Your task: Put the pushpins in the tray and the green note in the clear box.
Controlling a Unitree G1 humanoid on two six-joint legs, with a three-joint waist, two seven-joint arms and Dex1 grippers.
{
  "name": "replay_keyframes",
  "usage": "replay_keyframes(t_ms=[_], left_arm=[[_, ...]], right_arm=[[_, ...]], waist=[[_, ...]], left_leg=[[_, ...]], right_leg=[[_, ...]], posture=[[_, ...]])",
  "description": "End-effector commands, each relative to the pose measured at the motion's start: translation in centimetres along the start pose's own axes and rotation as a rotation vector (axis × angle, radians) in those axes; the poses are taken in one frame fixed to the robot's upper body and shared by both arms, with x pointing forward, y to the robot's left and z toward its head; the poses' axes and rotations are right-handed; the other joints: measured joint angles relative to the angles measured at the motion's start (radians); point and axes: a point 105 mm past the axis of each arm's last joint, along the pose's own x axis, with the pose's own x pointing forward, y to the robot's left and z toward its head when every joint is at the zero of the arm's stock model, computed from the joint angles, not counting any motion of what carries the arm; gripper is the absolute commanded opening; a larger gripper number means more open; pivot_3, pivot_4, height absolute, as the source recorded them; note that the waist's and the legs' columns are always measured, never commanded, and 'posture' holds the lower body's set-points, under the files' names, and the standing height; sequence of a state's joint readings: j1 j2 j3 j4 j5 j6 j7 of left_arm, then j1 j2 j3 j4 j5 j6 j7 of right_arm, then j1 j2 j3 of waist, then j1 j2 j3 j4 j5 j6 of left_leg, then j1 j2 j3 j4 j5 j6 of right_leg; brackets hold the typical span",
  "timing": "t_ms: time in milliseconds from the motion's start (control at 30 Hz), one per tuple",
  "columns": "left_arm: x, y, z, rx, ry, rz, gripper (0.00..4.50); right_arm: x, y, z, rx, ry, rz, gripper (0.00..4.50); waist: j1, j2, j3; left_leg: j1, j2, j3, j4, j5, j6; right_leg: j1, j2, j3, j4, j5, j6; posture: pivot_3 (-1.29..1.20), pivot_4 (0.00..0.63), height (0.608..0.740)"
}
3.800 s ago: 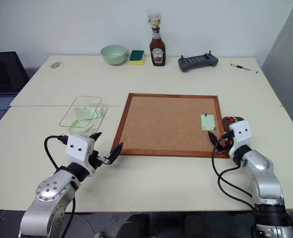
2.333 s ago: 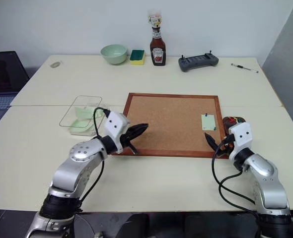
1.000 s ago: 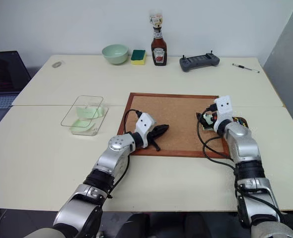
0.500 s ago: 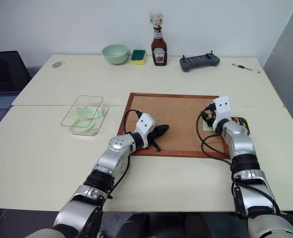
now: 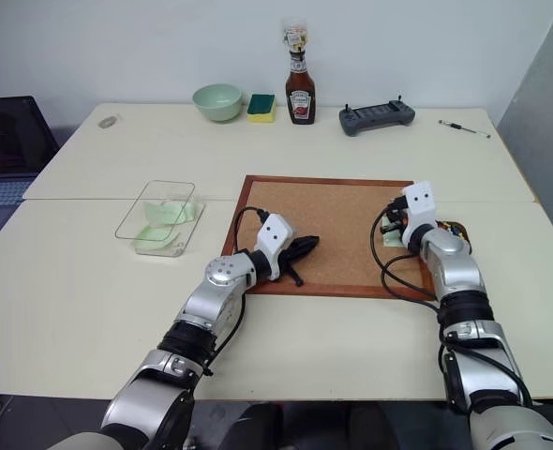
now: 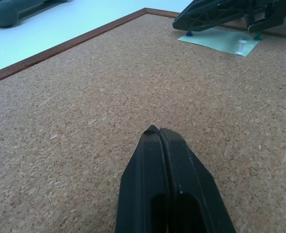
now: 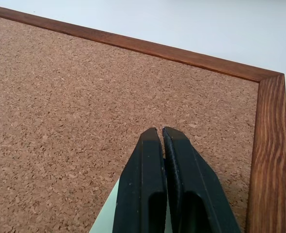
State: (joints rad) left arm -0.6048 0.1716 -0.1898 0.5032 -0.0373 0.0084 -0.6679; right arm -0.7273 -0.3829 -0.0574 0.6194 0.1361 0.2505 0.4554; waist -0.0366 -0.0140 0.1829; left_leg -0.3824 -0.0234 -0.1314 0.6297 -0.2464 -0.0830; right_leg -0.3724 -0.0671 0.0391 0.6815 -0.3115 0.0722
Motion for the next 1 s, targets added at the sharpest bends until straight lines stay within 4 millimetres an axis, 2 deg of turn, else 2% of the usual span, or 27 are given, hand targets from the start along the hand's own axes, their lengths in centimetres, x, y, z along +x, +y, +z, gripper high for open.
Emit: replay_keyframes(t_ms=[33, 200, 533, 767, 900, 1000], left_arm=[[0.2, -0.7, -0.9, 0.002, 0.038, -0.026, 0.00], [0.2, -0.9, -1.1, 0.004, 0.045, -0.030, 0.00], [0.4, -1.1, -1.1, 0.010, 0.049, -0.040, 0.00], [0.5, -1.3, -1.2, 0.015, 0.049, -0.050, 0.00], [0.6, -1.3, -1.2, 0.019, 0.047, -0.052, 0.00], [0.7, -1.3, -1.3, 0.020, 0.048, -0.053, 0.00]], right_arm=[[-0.4, -0.5, 3.0, -0.018, -0.099, -0.008, 0.10], [-0.6, -0.5, 4.0, 0.026, -0.138, -0.007, 0.10], [-1.1, -0.6, 4.6, 0.028, -0.153, -0.009, 0.10], [-4.3, -3.9, 5.5, -0.024, -0.150, -0.101, 0.10], [-6.9, -5.9, 4.2, -0.131, -0.053, -0.171, 0.10], [-8.0, -6.6, 3.1, -0.187, 0.010, -0.202, 0.10]], waist=[[0.000, 0.000, 0.000], [0.000, 0.000, 0.000], [0.000, 0.000, 0.000], [0.007, 0.000, 0.000], [0.008, 0.001, 0.000], [0.005, 0.002, -0.001]], left_leg=[[0.000, 0.000, 0.000, 0.000, 0.000, 0.000], [0.000, 0.000, 0.000, 0.000, 0.000, 0.000], [0.000, 0.000, 0.000, 0.000, 0.000, 0.000], [-0.001, -0.001, 0.000, 0.000, 0.000, 0.000], [-0.002, -0.002, 0.000, 0.000, 0.000, 0.000], [-0.001, -0.002, 0.000, 0.000, 0.000, 0.001]], right_leg=[[0.000, 0.000, 0.000, 0.000, 0.000, 0.000], [0.000, 0.000, 0.000, 0.000, 0.000, 0.000], [0.000, 0.000, 0.000, 0.000, 0.000, 0.000], [0.000, -0.001, -0.001, 0.000, 0.000, 0.000], [0.000, -0.002, 0.000, -0.001, 0.000, 0.000], [0.000, -0.002, 0.000, -0.001, 0.000, 0.000]], posture=[[0.00, 0.150, 0.740], [0.00, 0.150, 0.740], [0.00, 0.150, 0.740], [0.00, 0.150, 0.740], [0.00, 0.150, 0.740], [0.00, 0.150, 0.740]])
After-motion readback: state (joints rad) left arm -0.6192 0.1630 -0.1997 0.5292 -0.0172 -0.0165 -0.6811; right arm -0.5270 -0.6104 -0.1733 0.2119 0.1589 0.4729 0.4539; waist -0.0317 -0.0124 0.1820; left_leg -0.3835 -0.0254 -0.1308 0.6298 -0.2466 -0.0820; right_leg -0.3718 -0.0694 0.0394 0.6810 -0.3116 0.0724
